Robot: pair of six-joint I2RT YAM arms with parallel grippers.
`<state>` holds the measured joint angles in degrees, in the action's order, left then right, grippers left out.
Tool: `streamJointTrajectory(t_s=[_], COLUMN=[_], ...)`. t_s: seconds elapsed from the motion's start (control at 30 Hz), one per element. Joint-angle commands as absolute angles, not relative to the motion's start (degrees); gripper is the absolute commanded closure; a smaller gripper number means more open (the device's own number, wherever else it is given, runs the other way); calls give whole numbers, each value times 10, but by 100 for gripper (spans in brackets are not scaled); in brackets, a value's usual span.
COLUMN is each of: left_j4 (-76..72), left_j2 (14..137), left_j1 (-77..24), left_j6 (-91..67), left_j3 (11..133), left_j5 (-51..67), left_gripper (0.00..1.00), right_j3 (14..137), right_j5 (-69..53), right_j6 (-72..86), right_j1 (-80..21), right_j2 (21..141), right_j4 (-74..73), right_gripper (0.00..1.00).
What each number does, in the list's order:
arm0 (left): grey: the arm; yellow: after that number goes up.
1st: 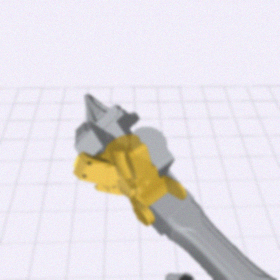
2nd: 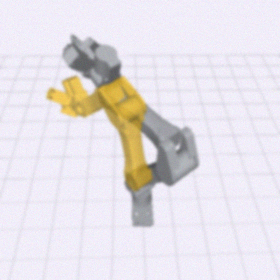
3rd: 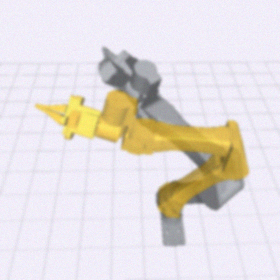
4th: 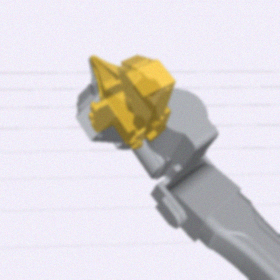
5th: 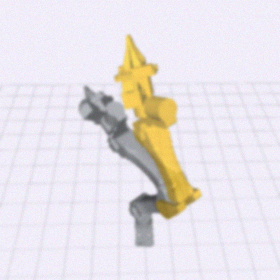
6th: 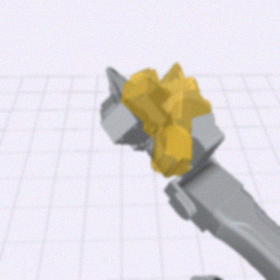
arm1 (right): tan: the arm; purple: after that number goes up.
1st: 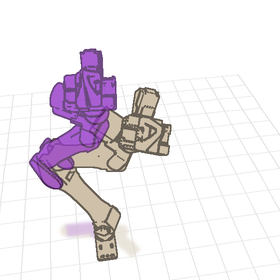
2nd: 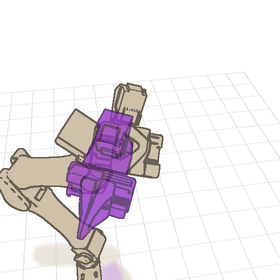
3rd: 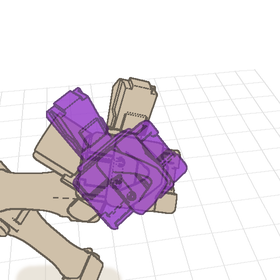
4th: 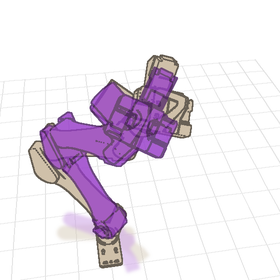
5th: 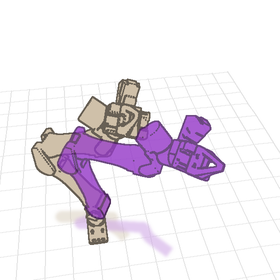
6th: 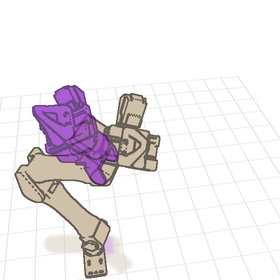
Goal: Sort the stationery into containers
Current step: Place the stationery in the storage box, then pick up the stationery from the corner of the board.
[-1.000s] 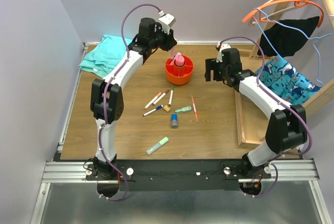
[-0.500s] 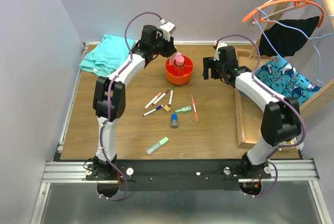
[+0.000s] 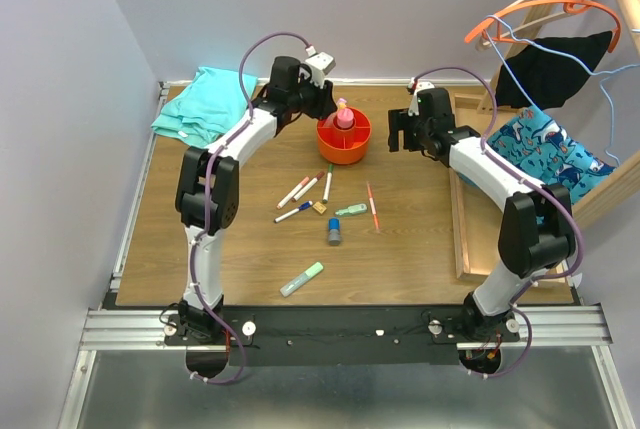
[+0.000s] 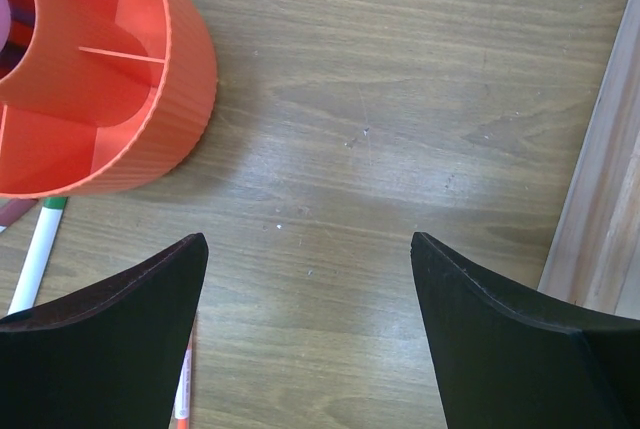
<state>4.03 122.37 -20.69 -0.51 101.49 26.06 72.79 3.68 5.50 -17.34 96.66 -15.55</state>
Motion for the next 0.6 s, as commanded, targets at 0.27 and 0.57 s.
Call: streamJointTrajectory(t_s=[0.27,0.57], left_j4=[208,436], left_j2=[985,881], left_j1=[-205,-351], left_j6=[-4,150], left_j3=[949,759], left_j5=[270,122], left_gripper=[49,46], right_j3=[722,684], right_j5=[22,8], right_j6=[55,61], right_j1=[-174,-174], right_j2=[947,924], right_j4=[-128,-127], right_gripper=[10,10])
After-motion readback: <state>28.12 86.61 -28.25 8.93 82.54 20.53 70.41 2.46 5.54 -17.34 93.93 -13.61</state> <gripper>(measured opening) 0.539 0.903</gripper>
